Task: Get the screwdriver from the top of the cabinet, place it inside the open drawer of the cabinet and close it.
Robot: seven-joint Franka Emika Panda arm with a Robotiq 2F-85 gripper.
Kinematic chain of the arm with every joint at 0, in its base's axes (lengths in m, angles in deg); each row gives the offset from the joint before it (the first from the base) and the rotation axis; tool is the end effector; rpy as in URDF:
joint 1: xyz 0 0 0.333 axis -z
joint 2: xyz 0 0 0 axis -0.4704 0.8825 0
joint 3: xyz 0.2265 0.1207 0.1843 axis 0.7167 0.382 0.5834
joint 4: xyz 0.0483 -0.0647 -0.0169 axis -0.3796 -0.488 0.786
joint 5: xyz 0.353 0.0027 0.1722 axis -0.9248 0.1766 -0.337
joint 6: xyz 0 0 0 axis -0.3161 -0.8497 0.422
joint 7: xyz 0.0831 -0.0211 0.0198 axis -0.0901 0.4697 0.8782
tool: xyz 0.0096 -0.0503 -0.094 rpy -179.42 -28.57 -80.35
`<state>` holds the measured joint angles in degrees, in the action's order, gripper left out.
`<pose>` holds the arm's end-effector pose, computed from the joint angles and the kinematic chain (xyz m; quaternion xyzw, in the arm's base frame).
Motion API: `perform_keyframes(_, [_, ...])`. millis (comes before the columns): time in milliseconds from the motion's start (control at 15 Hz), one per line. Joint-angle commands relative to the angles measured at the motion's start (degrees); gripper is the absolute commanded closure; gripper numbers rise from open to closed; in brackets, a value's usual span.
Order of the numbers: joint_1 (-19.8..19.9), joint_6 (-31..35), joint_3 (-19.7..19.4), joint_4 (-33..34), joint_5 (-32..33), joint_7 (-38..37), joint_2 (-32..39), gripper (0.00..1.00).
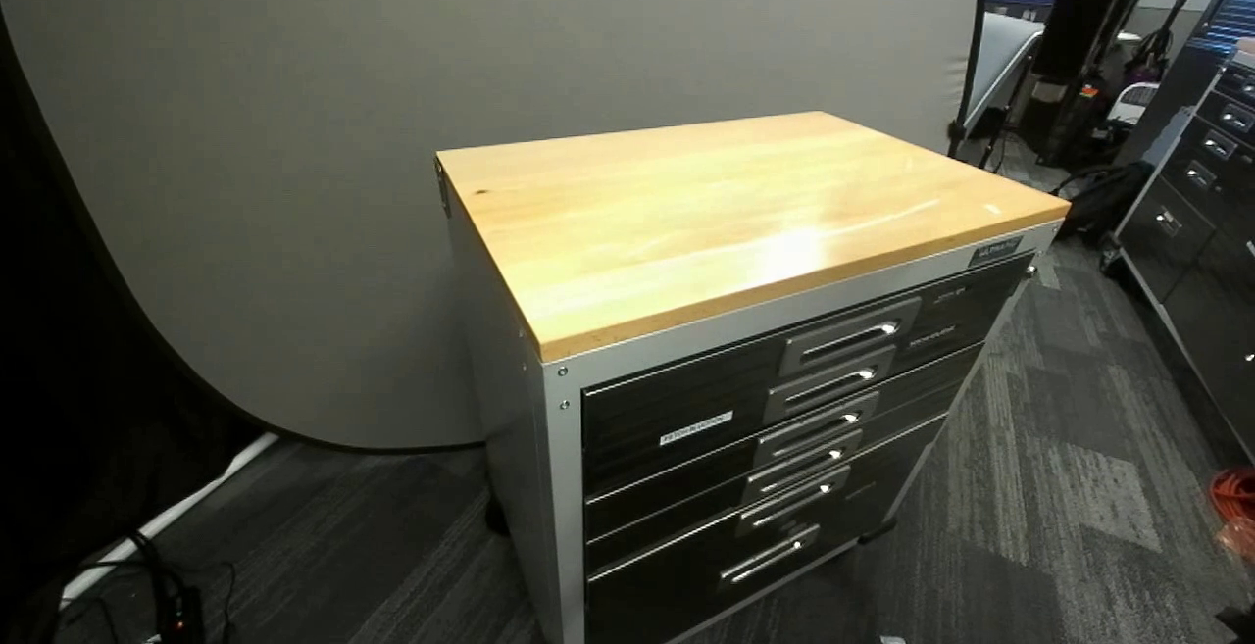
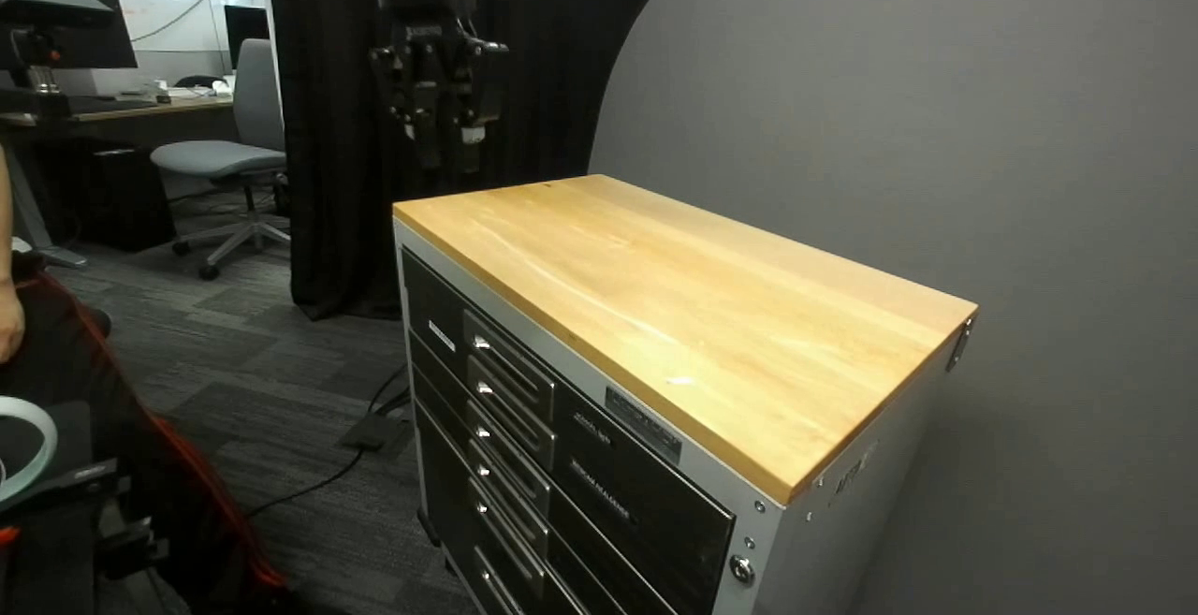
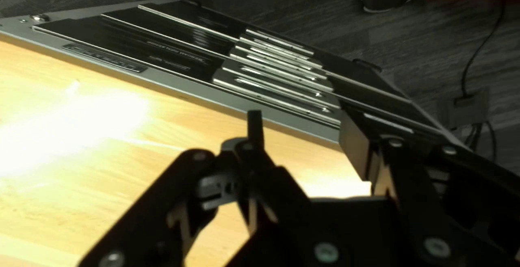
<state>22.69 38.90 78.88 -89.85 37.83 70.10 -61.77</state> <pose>0.5004 0.0720 0.4319 0.9829 0.1729 0.0132 0.0627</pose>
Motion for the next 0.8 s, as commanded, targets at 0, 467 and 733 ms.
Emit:
perform_keyframes(0, [-1.3,-5.2,1.2,3.0,-2.5,4.9,0.1,0.16])
perform_keyframes(467, [-1.2,-7.9,1.1,1.4,-4.2,8.1,0.3,0.00])
perform_keyframes(733, [-1.2,-7.9,1.2,1.2,-4.2,8.1,0.6,0.00])
